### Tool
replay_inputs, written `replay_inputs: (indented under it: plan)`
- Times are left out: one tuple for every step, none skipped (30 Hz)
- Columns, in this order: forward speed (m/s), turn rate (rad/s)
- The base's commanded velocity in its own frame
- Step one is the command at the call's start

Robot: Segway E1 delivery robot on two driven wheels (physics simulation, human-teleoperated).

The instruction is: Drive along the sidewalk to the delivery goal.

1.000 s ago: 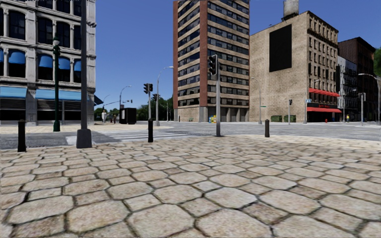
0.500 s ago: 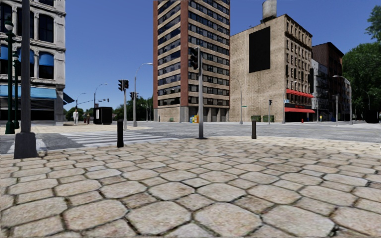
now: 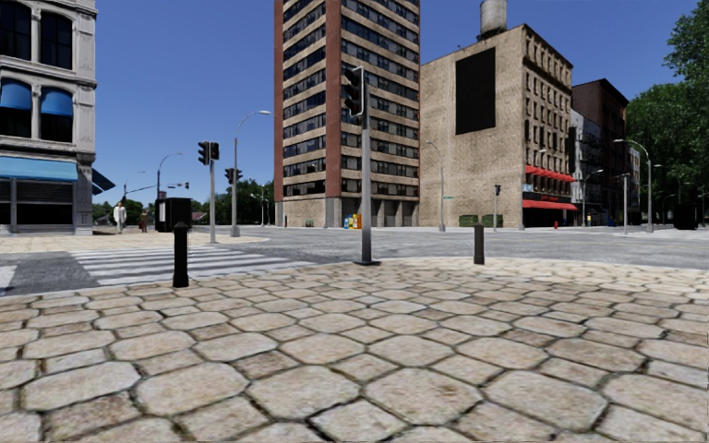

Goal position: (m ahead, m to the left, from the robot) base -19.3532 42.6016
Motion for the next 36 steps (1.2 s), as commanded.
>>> replay_inputs:
  plan:
    - [1.98,0.0]
    - [1.98,0.0]
    - [1.98,0.0]
    - [1.98,0.0]
    - [1.98,0.0]
    - [1.98,0.0]
    - [1.98,0.03]
    - [1.98,0.06]
    - [1.98,0.08]
    - [1.98,0.1]
    - [1.98,0.1]
    - [1.98,0.14]
    - [1.98,0.21]
    - [1.98,0.27]
    - [1.98,0.32]
    - [1.98,0.34]
    - [1.98,0.34]
    - [1.98,0.34]
    - [1.98,0.34]
    - [1.98,0.34]
    - [1.98,0.35]
    - [1.98,0.38]
    - [1.98,0.39]
    - [1.98,0.39]
    - [1.98,0.42]
    - [1.98,0.45]
    - [1.98,0.48]
    - [1.98,0.49]
    - [1.98,0.5]
    - [1.98,0.5]
    - [1.98,0.5]
    - [1.98,0.5]
    - [1.98,0.5]
    - [1.98,0.5]
    - [1.98,0.5]
    - [1.98,0.5]
